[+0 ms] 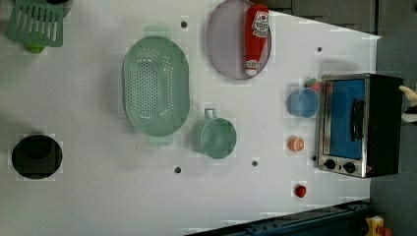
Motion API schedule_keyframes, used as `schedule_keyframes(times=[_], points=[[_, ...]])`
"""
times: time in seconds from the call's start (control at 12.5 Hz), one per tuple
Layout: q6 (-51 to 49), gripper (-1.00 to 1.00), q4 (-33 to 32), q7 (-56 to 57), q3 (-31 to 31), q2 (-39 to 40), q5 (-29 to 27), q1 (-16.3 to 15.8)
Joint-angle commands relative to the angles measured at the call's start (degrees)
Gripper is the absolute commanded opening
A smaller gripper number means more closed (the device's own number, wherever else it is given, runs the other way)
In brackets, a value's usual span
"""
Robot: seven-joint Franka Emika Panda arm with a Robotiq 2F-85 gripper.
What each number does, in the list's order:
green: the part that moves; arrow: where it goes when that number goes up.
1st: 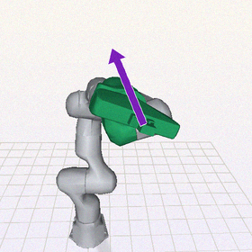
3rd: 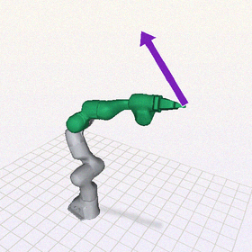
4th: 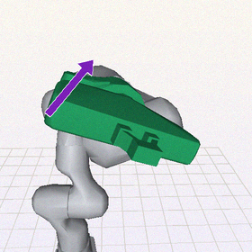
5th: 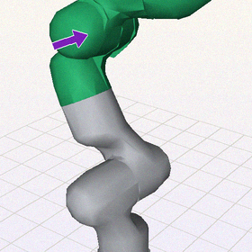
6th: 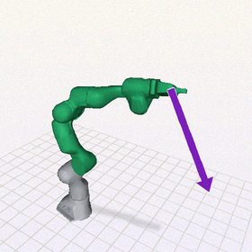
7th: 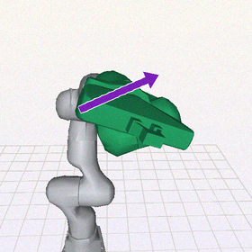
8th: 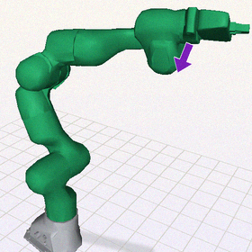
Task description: Pick banana from table and place on oven.
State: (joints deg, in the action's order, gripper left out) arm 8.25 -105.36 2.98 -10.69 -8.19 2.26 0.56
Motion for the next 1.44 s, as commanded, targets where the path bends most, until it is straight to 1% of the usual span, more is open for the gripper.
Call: schedule_keyframes(times=[0.08,0.32,0.56,0.8,0.88,1.04,1.36,1.44], points=[[0.6,-0.50,1.6,17.3,-7.1,4.5,-0.7,1.8],[5.8,-0.50,2.3,29.3,-15.5,9.3,-0.7,2.1],[12.7,-0.50,2.2,38.1,-22.6,14.2,-0.8,2.5],[15.3,-0.50,2.2,43.8,-26.8,18.8,-1.1,2.8],[16.4,-0.43,2.2,45.0,-27.2,19.8,-1.8,3.1],[18.6,-0.02,2.1,46.4,-27.4,21.1,-3.3,3.9],[18.5,0.89,1.4,46.5,-27.0,21.3,-4.0,3.8],[18.5,1.00,1.6,46.5,-27.0,21.1,-4.0,3.8]])
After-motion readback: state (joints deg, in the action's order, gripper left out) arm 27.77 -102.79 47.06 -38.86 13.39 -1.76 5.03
